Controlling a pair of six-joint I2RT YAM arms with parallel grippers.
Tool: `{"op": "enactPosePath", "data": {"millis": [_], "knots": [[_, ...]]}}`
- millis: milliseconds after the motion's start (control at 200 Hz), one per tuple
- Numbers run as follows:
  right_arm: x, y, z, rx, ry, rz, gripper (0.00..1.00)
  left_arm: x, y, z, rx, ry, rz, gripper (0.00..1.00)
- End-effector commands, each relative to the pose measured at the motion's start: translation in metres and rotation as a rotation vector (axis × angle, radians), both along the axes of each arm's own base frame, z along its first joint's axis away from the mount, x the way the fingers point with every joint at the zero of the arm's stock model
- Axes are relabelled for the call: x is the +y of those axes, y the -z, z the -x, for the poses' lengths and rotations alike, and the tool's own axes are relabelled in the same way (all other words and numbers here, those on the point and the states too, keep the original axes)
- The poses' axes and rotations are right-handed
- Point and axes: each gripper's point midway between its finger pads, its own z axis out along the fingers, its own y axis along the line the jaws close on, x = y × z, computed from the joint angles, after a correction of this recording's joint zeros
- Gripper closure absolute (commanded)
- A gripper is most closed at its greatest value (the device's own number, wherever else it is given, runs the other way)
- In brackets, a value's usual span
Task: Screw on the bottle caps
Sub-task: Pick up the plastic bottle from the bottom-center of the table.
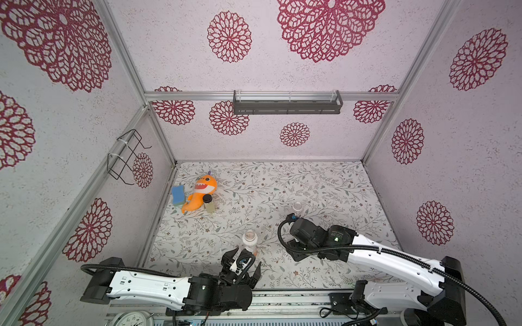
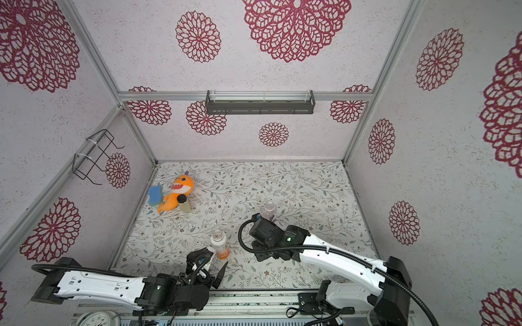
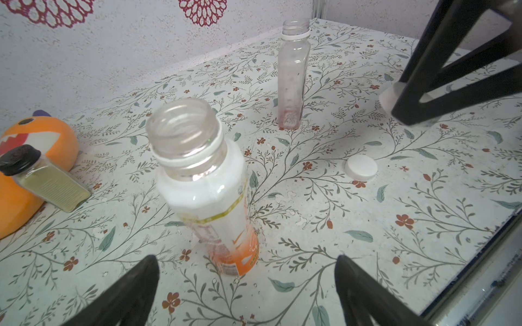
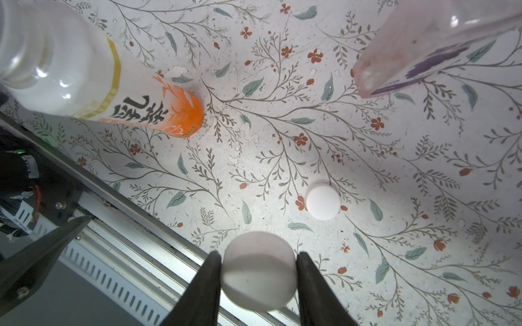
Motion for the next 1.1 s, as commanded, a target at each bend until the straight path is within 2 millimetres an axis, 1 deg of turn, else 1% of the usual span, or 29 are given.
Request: {"op": "enactPosePath", "data": {"millis": [0, 105, 190, 350, 510, 696, 836, 956, 1091], "knots": [[0.007, -0.026, -0.007, -0.051, -0.006, -0.066, 0.57, 0.000, -0.008, -0.001, -0.025, -0.010, 0.154, 0.01], [0.012, -0.030, -0.008, -0.056, -0.013, -0.073, 0.57, 0.005, -0.005, -0.003, -0.030, -0.011, 0.219, 0.01], [0.015, -0.032, -0.010, -0.062, -0.018, -0.080, 0.57, 0.001, -0.003, -0.003, -0.018, 0.021, 0.240, 0.01], [0.023, -0.033, -0.014, -0.066, -0.032, -0.087, 0.57, 0.000, 0.005, -0.009, -0.007, 0.001, 0.209, 0.01], [0.028, -0.037, -0.016, -0.078, -0.046, -0.096, 0.57, 0.003, 0.014, -0.023, -0.002, -0.044, 0.182, 0.01], [0.031, -0.044, -0.019, -0.097, -0.064, -0.099, 0.57, 0.009, 0.018, -0.042, 0.011, -0.080, 0.228, 0.01], [0.034, -0.043, -0.022, -0.096, -0.076, -0.099, 0.57, 0.004, 0.023, -0.046, 0.026, -0.057, 0.258, 0.01], [0.039, -0.043, -0.024, -0.096, -0.087, -0.103, 0.58, -0.002, 0.030, -0.048, 0.029, -0.043, 0.220, 0.01], [0.041, -0.043, -0.025, -0.094, -0.092, -0.107, 0.58, -0.004, 0.031, -0.051, 0.013, -0.049, 0.198, 0.01]]}}
